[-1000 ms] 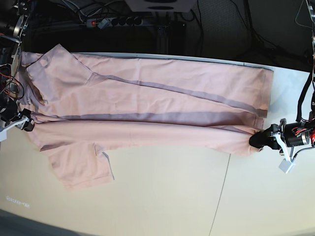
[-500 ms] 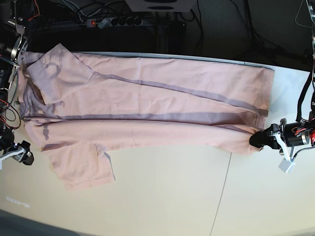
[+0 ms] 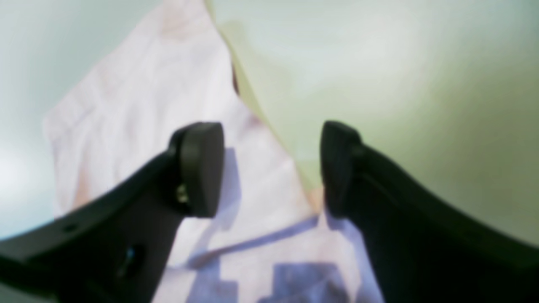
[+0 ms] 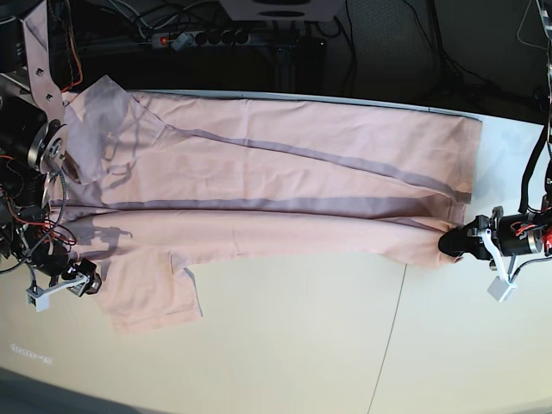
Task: Fold the T-shirt properly
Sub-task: 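Fold the shirt side over with the right gripper toward the left gripper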
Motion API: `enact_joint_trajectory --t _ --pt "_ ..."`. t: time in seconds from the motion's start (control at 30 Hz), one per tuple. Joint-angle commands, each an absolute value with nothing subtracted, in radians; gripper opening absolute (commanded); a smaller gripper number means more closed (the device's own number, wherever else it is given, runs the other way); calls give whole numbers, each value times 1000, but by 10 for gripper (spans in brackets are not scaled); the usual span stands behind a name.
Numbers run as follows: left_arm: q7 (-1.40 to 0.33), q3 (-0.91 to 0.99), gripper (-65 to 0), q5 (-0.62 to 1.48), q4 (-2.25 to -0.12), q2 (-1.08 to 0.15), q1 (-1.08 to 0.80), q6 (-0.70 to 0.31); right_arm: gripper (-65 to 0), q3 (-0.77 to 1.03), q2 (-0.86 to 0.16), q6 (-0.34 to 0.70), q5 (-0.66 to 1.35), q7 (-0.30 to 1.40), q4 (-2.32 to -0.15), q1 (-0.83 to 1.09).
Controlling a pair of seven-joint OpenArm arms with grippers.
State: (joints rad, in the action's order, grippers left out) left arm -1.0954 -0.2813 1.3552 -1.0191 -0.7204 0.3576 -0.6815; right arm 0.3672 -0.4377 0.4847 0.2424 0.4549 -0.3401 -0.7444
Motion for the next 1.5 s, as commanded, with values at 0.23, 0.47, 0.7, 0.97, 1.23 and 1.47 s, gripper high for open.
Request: enact_joint_trajectory --t 0.23,0.47,0.7,0.97,1.23,1.47 --pt "-1081 -271 -650 1372 -1031 -745 382 -698 -284 371 -397 508 187 472 -351 -769" --pt "-1080 -271 -650 1377 -1031 -745 382 -698 -285 371 -332 513 149 471 -351 -769" --pt "-1073 -271 -650 1380 -1031 -745 382 -698 -439 371 -336 513 42 471 -352 -763" --pt "-1062 -271 -650 1378 -1031 -745 382 -698 -650 371 -352 513 -22 389 -359 -716" --pt "-1043 -271 -650 1379 -1031 -746 382 -698 -650 371 -355 546 -15 393 -426 -700" --pt "-1044 -271 -650 1419 -1037 -749 382 -698 -650 371 -354 558 119 453 -628 -624"
